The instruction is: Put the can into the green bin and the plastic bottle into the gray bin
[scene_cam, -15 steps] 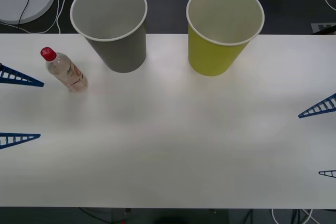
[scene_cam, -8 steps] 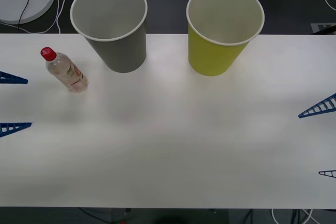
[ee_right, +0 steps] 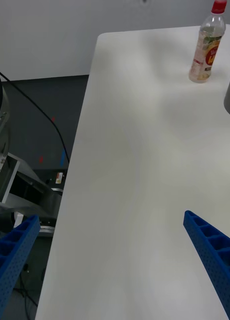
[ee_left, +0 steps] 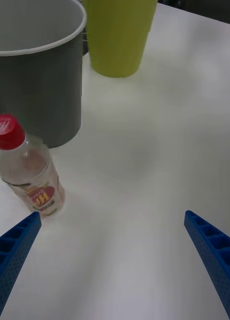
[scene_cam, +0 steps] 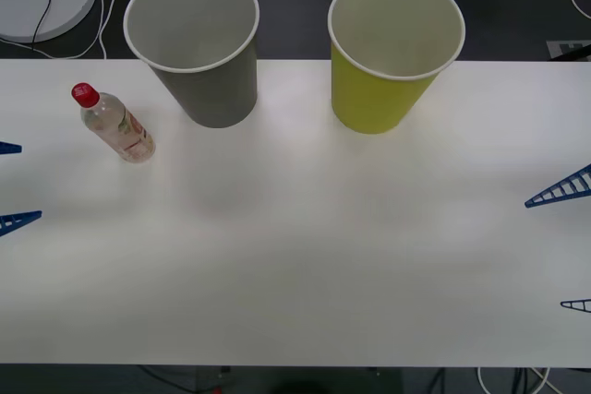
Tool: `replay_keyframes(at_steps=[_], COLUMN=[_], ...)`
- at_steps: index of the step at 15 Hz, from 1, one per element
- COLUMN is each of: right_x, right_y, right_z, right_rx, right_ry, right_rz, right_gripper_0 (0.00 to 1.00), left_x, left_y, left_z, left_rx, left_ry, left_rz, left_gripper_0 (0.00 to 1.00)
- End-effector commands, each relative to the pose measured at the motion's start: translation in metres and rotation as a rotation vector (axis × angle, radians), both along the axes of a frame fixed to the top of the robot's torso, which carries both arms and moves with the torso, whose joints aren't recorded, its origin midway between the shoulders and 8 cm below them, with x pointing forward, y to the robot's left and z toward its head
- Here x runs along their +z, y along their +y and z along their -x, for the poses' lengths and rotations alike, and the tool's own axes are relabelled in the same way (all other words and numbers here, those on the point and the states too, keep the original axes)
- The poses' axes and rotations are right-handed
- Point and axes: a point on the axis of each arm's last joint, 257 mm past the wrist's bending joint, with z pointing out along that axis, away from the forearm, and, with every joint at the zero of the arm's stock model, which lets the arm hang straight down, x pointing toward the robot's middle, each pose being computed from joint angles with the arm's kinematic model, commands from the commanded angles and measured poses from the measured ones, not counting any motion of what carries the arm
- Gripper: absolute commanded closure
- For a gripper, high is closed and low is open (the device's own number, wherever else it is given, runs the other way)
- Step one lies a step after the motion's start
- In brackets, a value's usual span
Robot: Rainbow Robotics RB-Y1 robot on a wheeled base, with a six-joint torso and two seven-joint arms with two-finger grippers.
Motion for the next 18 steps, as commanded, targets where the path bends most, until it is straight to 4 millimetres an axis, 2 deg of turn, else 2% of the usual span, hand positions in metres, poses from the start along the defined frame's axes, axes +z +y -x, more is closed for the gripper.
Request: replay_keyframes(at_steps=[1, 5, 10, 16, 18], right_x=[0.0, 0.0, 0.0, 0.0, 0.0], right_y=[0.0, 0.0, 0.0, 0.0, 0.0], right_z=[0.0, 0.0, 0.0, 0.0, 0.0], right_rx=[0.0, 0.0, 0.0, 0.0, 0.0], right_ry=[0.0, 0.0, 0.0, 0.0, 0.0], right_rz=[0.0, 0.0, 0.0, 0.0, 0.0], right_gripper_0=[0.0, 0.0, 0.0, 0.0, 0.0], left_x=[-0.013, -0.033, -0.037, -0.037, -0.043], left_y=[0.021, 0.037, 0.044, 0.034, 0.026], left_z=[-0.007, -0.026, -0.043, -0.055, -0.061], left_rx=[0.082, 0.199, 0.297, 0.34, 0.358], left_ry=[-0.002, -0.024, -0.073, -0.13, -0.145], left_rz=[0.028, 0.025, 0.066, 0.078, 0.08], left_gripper_0=[0.0, 0.0, 0.0, 0.0, 0.0])
